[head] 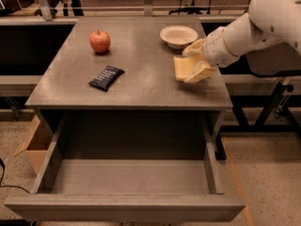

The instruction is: Pick sponge from top drawer and place on counter

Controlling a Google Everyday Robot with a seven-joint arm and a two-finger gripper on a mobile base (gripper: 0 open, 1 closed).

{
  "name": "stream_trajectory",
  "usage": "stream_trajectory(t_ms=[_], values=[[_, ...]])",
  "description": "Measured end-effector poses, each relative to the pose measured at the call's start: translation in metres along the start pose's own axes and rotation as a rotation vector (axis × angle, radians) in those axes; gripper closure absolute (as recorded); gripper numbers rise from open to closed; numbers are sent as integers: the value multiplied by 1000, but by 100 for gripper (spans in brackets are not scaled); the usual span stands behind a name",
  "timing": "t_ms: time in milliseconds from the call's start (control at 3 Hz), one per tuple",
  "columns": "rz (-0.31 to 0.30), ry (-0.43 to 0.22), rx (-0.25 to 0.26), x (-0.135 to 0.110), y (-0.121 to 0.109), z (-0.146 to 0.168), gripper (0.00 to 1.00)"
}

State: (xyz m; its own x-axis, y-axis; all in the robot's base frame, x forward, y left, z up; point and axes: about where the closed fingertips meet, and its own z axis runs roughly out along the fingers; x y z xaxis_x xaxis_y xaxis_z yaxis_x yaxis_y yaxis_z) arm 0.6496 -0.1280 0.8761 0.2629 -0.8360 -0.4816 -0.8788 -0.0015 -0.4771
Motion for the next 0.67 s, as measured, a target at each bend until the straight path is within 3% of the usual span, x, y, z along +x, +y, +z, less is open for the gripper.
stream_trajectory(t_ms=[333,667], values=[[-5,-4,13,-3,-4,-5,0],[-6,4,28,-3,-9,-19,0]])
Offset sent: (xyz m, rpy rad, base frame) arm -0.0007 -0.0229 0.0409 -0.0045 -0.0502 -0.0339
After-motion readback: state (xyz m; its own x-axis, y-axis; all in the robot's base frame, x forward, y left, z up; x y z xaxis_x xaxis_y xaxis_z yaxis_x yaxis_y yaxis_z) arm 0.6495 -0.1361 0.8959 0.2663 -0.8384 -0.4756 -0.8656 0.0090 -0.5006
